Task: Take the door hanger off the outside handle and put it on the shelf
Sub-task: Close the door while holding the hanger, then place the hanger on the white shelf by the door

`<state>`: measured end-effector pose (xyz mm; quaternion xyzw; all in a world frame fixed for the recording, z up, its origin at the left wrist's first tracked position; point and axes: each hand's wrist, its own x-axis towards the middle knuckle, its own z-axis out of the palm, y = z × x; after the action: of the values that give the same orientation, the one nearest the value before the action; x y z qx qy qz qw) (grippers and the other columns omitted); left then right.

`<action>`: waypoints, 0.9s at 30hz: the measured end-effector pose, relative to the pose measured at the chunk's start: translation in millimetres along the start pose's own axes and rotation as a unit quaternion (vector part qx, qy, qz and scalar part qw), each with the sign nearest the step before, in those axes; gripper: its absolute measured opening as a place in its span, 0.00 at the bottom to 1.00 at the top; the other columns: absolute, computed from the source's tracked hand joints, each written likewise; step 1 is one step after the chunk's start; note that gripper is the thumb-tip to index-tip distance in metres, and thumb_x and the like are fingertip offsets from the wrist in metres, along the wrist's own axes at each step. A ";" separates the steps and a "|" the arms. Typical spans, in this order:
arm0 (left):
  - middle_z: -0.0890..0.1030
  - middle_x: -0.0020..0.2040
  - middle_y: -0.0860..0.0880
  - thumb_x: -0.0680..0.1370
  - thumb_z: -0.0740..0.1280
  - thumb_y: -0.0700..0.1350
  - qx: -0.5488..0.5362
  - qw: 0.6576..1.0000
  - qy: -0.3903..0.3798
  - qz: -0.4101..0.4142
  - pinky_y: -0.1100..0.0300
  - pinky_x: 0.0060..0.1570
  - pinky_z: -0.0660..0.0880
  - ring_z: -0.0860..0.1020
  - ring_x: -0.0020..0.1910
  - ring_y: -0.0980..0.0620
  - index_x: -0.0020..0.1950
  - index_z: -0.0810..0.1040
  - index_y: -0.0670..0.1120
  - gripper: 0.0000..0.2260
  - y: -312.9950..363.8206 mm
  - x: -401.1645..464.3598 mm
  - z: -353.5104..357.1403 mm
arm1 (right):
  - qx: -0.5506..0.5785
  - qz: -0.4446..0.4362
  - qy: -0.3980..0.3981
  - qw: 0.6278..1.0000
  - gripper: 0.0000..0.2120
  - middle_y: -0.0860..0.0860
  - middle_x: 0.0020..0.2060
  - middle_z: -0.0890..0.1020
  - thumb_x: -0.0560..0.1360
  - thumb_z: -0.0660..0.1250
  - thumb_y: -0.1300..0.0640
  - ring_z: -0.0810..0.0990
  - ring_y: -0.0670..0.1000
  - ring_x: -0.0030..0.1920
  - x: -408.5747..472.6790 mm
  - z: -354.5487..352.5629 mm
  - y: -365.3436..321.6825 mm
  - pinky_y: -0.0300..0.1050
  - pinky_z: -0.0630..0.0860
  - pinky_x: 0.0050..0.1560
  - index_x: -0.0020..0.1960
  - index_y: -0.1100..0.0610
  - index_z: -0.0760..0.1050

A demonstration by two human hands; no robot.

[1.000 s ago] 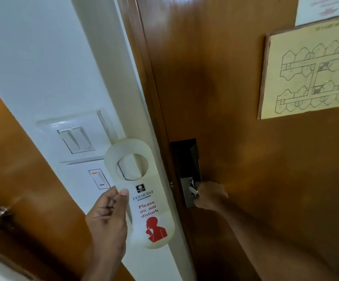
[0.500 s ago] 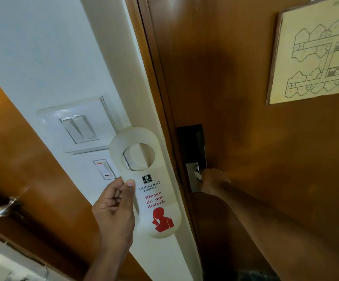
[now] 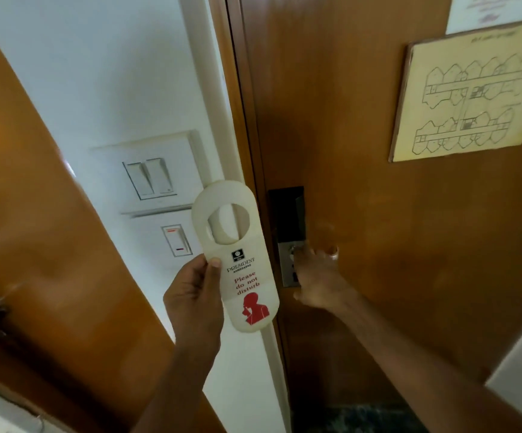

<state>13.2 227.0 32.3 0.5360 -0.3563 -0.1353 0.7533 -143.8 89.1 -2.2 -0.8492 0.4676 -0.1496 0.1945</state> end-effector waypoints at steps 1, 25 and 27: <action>0.87 0.50 0.56 0.79 0.69 0.44 -0.008 1.000 0.007 -0.016 0.57 0.44 0.84 0.85 0.51 0.53 0.50 0.84 0.58 0.09 -2.7 -0.9 3.0 | 0.058 0.006 -0.001 0.998 0.52 0.55 0.79 0.58 0.68 0.80 0.51 0.62 0.60 0.76 -14.9 3.9 -3.3 0.58 0.65 0.73 0.79 0.52 0.49; 0.72 0.72 0.47 0.70 0.79 0.40 0.276 0.699 -0.637 0.174 0.49 0.58 0.79 0.74 0.68 0.45 0.82 0.47 0.56 0.52 -31.7 -261.8 235.6 | -0.027 0.418 0.163 0.893 0.43 0.48 0.69 0.72 0.67 0.77 0.44 0.76 0.50 0.59 -481.3 -78.1 228.0 0.42 0.80 0.50 0.75 0.48 0.59; 0.75 0.67 0.48 0.69 0.80 0.43 0.286 0.656 -0.666 0.211 0.56 0.53 0.77 0.76 0.64 0.46 0.82 0.51 0.54 0.50 -39.3 -314.7 266.0 | -0.018 0.427 0.172 0.888 0.34 0.49 0.64 0.75 0.70 0.74 0.44 0.76 0.49 0.55 -528.8 -73.5 259.4 0.40 0.76 0.46 0.71 0.51 0.64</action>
<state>-384.5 206.8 -80.9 0.4017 -0.8871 -0.1846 0.1324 -640.7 399.4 -97.8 -0.5320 0.8137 -0.1877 0.1405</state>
